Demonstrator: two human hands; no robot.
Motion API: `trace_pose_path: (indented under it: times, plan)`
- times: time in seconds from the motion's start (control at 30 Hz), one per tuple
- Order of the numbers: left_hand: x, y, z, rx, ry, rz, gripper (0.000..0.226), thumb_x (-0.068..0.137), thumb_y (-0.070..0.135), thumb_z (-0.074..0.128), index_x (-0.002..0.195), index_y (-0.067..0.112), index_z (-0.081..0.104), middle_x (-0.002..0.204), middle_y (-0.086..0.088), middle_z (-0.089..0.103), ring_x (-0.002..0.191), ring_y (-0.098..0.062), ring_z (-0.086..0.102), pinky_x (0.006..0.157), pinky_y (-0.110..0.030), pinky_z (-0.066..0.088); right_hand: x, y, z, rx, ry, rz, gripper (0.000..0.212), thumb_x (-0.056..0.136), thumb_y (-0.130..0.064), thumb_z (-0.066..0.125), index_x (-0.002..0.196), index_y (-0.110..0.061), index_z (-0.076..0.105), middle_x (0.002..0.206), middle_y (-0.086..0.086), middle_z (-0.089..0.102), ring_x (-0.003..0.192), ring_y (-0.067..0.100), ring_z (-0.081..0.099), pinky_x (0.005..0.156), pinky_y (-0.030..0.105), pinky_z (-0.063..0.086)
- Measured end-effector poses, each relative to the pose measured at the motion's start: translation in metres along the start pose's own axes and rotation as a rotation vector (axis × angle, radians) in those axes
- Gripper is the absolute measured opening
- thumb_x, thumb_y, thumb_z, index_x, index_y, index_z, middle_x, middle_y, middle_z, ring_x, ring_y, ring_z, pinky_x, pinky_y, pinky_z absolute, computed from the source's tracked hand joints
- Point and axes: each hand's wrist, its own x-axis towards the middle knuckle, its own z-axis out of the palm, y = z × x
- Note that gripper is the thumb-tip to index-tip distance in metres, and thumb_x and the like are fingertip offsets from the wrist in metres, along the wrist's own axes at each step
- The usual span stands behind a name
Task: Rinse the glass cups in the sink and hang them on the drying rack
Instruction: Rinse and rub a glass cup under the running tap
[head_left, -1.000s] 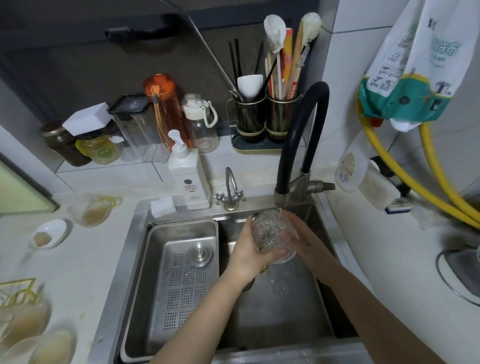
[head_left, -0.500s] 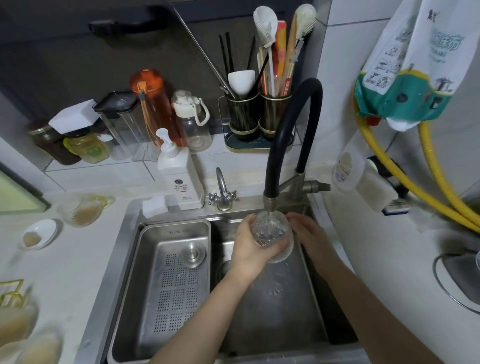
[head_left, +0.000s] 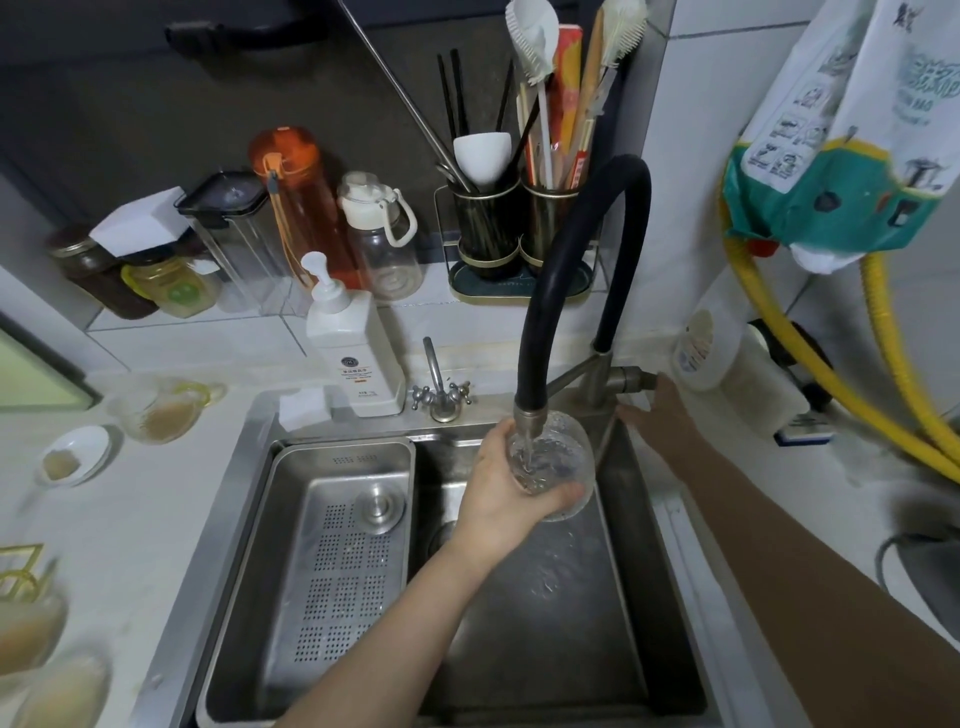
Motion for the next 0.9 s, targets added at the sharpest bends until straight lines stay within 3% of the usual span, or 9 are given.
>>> trace_pose_path:
  times: [0.07, 0.17, 0.27, 0.37, 0.43, 0.53, 0.67, 0.73, 0.9]
  plan:
    - [-0.001, 0.001, -0.003, 0.003, 0.002, 0.006, 0.1, 0.048, 0.051, 0.086, 0.133, 0.027, 0.041, 0.123, 0.011, 0.058, 0.114, -0.004, 0.057, 0.103, -0.034, 0.046, 0.008, 0.008, 0.0, 0.04, 0.008, -0.004, 0.082, 0.074, -0.045, 0.069, 0.14, -0.01, 0.036, 0.143, 0.01, 0.043, 0.135, 0.027, 0.038, 0.113, 0.048, 0.031]
    - [-0.003, -0.001, -0.005, 0.005, 0.011, 0.003, 0.104, 0.047, 0.052, 0.085, 0.136, 0.025, 0.039, 0.126, 0.01, 0.056, 0.115, -0.004, 0.055, 0.104, -0.033, 0.046, -0.025, -0.024, -0.002, 0.076, 0.019, -0.044, 0.05, 0.085, -0.011, 0.064, 0.13, -0.006, 0.044, 0.133, 0.011, 0.049, 0.125, 0.026, 0.045, 0.103, 0.033, 0.034]
    - [-0.007, -0.002, -0.008, 0.01, 0.012, -0.012, 0.096, 0.05, 0.045, 0.087, 0.132, 0.025, 0.041, 0.124, 0.011, 0.055, 0.112, 0.002, 0.054, 0.101, -0.024, 0.045, -0.046, -0.035, 0.001, 0.091, 0.01, -0.1, 0.056, 0.088, 0.0, 0.059, 0.138, -0.005, 0.034, 0.137, 0.01, 0.04, 0.126, 0.019, 0.038, 0.097, 0.023, 0.027]
    - [-0.011, -0.008, -0.015, 0.003, -0.001, -0.015, 0.08, 0.059, 0.024, 0.091, 0.122, 0.03, 0.042, 0.111, 0.02, 0.055, 0.097, 0.02, 0.053, 0.083, -0.001, 0.04, -0.07, -0.035, 0.008, 0.046, -0.045, -0.162, 0.063, 0.087, -0.007, 0.061, 0.142, -0.015, 0.032, 0.136, 0.013, 0.045, 0.122, 0.023, 0.045, 0.101, 0.034, 0.037]
    - [-0.013, -0.014, -0.019, 0.004, -0.015, -0.039, 0.075, 0.058, 0.022, 0.091, 0.115, 0.034, 0.044, 0.108, 0.019, 0.059, 0.094, 0.016, 0.057, 0.083, -0.005, 0.042, -0.09, -0.026, 0.019, 0.036, -0.16, -0.176, 0.063, 0.086, -0.011, 0.059, 0.141, -0.028, 0.035, 0.134, 0.009, 0.051, 0.121, 0.024, 0.052, 0.103, 0.05, 0.043]
    - [-0.018, -0.022, -0.026, 0.009, -0.04, -0.082, 0.063, 0.059, 0.02, 0.091, 0.103, 0.037, 0.05, 0.101, 0.014, 0.066, 0.09, 0.009, 0.063, 0.079, -0.009, 0.045, -0.132, -0.027, 0.035, 0.084, -0.355, -0.192, 0.064, 0.085, -0.009, 0.059, 0.141, -0.029, 0.036, 0.132, -0.005, 0.054, 0.118, 0.017, 0.056, 0.101, 0.046, 0.047]
    - [-0.027, -0.022, -0.039, -0.048, -0.101, -0.119, 0.048, 0.069, 0.01, 0.085, 0.087, 0.036, 0.048, 0.085, 0.021, 0.06, 0.071, 0.023, 0.058, 0.064, 0.001, 0.041, -0.175, -0.037, 0.055, 0.145, -0.524, -0.178, 0.087, 0.076, -0.018, 0.073, 0.143, -0.039, 0.022, 0.138, -0.026, 0.039, 0.127, -0.015, 0.037, 0.105, 0.015, 0.037]
    - [-0.03, -0.025, -0.044, -0.105, -0.129, -0.169, 0.04, 0.071, 0.011, 0.083, 0.086, 0.031, 0.052, 0.083, 0.016, 0.063, 0.067, 0.016, 0.061, 0.062, -0.002, 0.044, -0.184, -0.039, 0.063, 0.16, -0.478, -0.17, 0.094, 0.076, -0.013, 0.077, 0.138, -0.039, 0.011, 0.125, -0.037, 0.031, 0.108, -0.035, 0.033, 0.085, -0.006, 0.033]
    - [-0.041, -0.037, -0.055, -0.233, -0.173, -0.289, 0.052, 0.074, 0.03, 0.081, 0.118, 0.016, 0.058, 0.113, -0.001, 0.066, 0.097, -0.013, 0.067, 0.077, -0.021, 0.055, -0.204, -0.042, 0.08, 0.111, -0.329, -0.096, 0.096, 0.073, -0.025, 0.08, 0.147, -0.025, 0.018, 0.132, -0.021, 0.037, 0.124, 0.005, 0.043, 0.096, 0.017, 0.039]
